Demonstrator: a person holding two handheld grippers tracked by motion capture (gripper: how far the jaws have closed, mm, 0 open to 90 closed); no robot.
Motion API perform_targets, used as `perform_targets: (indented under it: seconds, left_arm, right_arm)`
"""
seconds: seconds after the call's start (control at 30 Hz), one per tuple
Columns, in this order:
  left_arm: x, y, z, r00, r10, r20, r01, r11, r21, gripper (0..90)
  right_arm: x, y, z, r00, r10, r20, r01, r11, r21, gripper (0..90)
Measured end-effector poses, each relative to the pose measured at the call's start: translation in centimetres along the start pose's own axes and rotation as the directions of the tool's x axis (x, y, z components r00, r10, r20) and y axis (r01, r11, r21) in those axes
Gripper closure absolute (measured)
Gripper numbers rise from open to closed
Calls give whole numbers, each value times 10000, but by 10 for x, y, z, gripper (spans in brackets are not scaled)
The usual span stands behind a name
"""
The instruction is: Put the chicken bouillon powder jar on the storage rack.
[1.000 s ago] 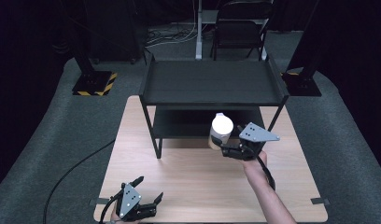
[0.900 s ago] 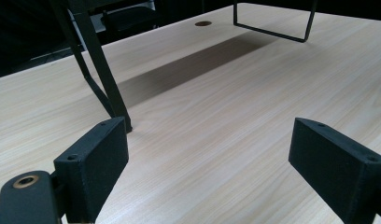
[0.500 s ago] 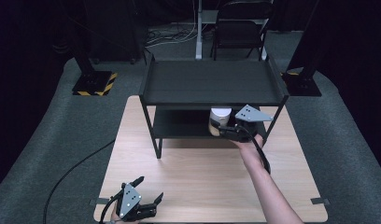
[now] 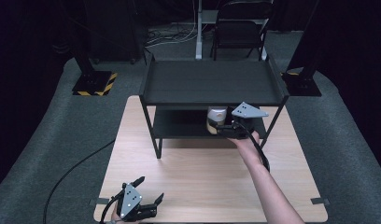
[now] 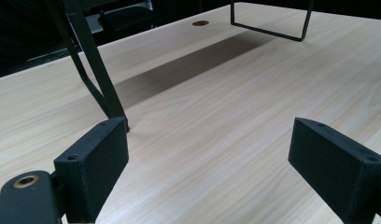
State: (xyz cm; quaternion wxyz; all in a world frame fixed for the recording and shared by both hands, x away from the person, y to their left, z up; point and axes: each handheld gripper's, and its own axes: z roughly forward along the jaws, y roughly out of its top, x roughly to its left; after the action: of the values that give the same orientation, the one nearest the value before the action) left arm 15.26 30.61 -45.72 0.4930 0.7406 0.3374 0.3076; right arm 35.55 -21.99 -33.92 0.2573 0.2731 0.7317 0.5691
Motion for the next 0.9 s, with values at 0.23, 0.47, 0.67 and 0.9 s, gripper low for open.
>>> perform_targets:
  seconds: [0.23,0.47,0.67,0.9]
  left_arm:
    - [0,1,1,10000,13,6,-13,10000,43,120]
    - [-1,1,1,10000,47,32,-48,10000,55,120]
    - [-1,1,1,10000,4,11,-4,10000,41,120]
    - [-3,1,1,10000,-16,-25,17,9999,109,119]
  right_arm:
    - [-2,-15,-20,9992,248,-318,-257,9993,-278,103]
    - [4,-34,-46,9977,-138,-660,110,9990,-432,86]
    - [13,-61,-73,9969,-169,-773,134,9989,-450,78]
    - [27,-86,-104,9990,110,-443,-125,9994,-324,74]
